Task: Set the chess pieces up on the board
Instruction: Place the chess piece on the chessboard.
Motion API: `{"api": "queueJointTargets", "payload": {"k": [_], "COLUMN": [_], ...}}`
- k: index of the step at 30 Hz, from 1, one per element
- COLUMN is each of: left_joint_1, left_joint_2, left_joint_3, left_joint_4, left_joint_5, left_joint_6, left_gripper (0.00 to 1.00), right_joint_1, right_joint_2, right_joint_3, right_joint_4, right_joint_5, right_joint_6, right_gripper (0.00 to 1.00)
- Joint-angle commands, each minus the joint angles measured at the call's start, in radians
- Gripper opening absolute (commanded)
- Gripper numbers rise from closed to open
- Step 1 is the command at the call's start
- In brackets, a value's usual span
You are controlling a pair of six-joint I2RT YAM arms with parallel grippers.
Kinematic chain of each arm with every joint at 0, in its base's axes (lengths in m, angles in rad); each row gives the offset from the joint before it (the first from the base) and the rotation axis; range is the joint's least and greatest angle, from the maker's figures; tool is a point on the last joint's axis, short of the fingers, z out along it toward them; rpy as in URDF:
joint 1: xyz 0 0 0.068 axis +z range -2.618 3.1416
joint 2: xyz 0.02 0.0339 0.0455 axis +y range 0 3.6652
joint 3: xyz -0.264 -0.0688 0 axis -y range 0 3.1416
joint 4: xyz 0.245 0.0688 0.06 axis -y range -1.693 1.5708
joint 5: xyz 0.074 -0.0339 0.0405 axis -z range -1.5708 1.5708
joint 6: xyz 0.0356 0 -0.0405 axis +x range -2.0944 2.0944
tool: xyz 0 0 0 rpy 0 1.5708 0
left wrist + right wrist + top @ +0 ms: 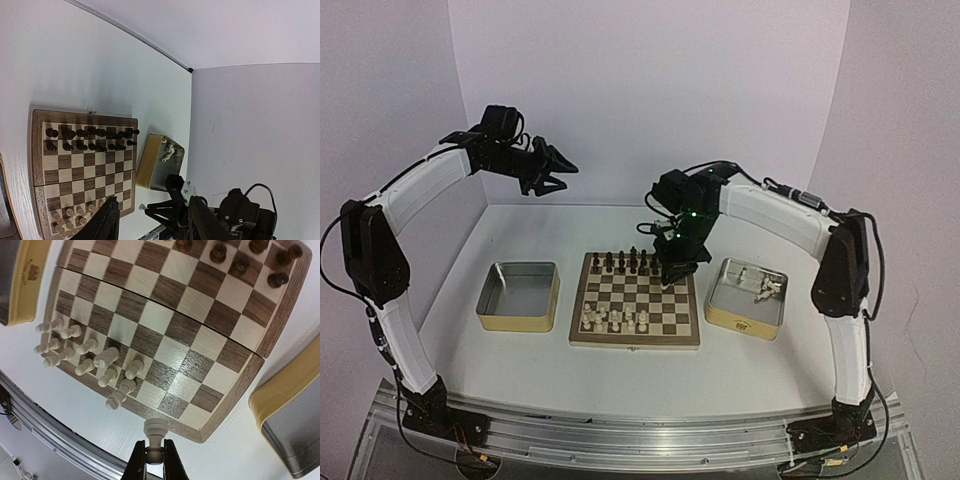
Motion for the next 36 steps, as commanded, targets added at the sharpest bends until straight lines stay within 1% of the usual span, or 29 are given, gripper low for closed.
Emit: {"api": "queueJointTargets", "payload": {"k": [1, 6, 14, 22, 36], "left_joint_1": [-0.007, -0.006, -0.005, -0.006, -0.006], "left_joint_2": [-0.048, -0.047, -0.036, -0.033, -0.042], "left_joint_3": [-0.026, -0.028, -0.016, -0.014, -0.02], "left_joint_4": [-0.012, -0.015, -0.024, -0.025, -0.025], "left_joint_5": [-0.022, -0.017, -0.011, -0.008, -0.023], "left_joint_6": [0.032, 0.043, 0.057, 0.062, 0.06], "left_gripper": [0.46, 0.46, 0.46, 0.46, 0.46], "right_joint_1": [0.023, 0.041, 0.054, 0.062, 0.063], "right_joint_2": [0.087, 0.139, 0.206, 0.272, 0.318], "right_joint_3": [0.093, 0.114, 0.158, 0.224, 0.232], "right_joint_4": [-0.172, -0.189, -0.225, -0.255, -0.279], "right_joint_5": [0.046, 0.048, 0.053, 0.058, 0.057], "right_joint_6": [0.125, 0.18, 0.21, 0.217, 0.201], "right_gripper": [0.0, 0.0, 0.0, 0.0, 0.0]}}
